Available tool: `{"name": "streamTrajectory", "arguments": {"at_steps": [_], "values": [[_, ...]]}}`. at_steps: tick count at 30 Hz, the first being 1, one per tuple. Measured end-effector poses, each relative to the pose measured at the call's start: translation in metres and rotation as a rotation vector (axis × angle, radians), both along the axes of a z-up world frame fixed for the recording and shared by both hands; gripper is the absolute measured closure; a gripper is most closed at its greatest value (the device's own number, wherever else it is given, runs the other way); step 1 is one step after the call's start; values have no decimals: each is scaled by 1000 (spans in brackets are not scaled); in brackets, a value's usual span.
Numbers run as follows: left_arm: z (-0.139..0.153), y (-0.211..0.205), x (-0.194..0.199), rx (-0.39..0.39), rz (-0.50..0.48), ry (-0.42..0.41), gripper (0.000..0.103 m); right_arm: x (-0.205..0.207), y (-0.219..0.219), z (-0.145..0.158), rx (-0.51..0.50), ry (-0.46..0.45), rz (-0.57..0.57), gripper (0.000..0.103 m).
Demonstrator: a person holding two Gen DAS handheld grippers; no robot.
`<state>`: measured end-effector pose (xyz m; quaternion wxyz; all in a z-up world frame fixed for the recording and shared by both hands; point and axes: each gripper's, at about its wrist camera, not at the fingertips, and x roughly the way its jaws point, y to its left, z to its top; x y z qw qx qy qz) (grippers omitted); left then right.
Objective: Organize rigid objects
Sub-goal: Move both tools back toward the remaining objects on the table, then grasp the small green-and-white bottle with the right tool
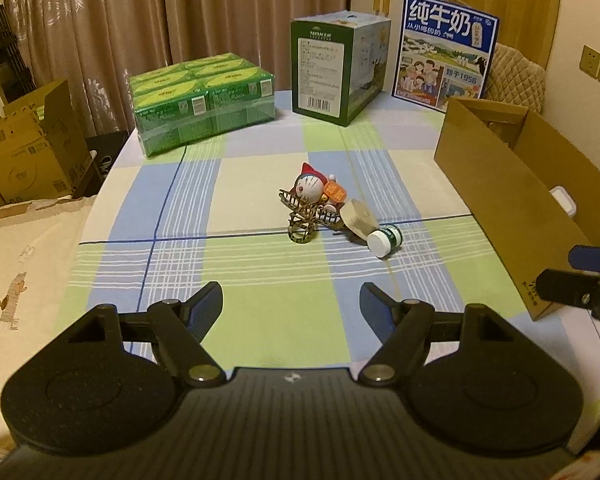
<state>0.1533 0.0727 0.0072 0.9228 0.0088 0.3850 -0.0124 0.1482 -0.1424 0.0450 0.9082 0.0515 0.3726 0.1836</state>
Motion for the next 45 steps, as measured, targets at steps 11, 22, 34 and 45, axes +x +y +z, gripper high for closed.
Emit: {"name": "streamTrajectory", "arguments": {"at_steps": [11, 22, 34, 45], "values": [[-46, -1, 54, 22, -2, 33, 31, 38, 19, -44, -16, -32, 33, 37], [-82, 3, 100, 0, -43, 34, 31, 86, 27, -89, -41, -14, 56, 37], [-91, 19, 123, -40, -36, -6, 31, 119, 39, -115, -2, 13, 95, 38], [-87, 24, 123, -58, -35, -51, 31, 131, 50, -126, -46, -15, 122, 43]]}}
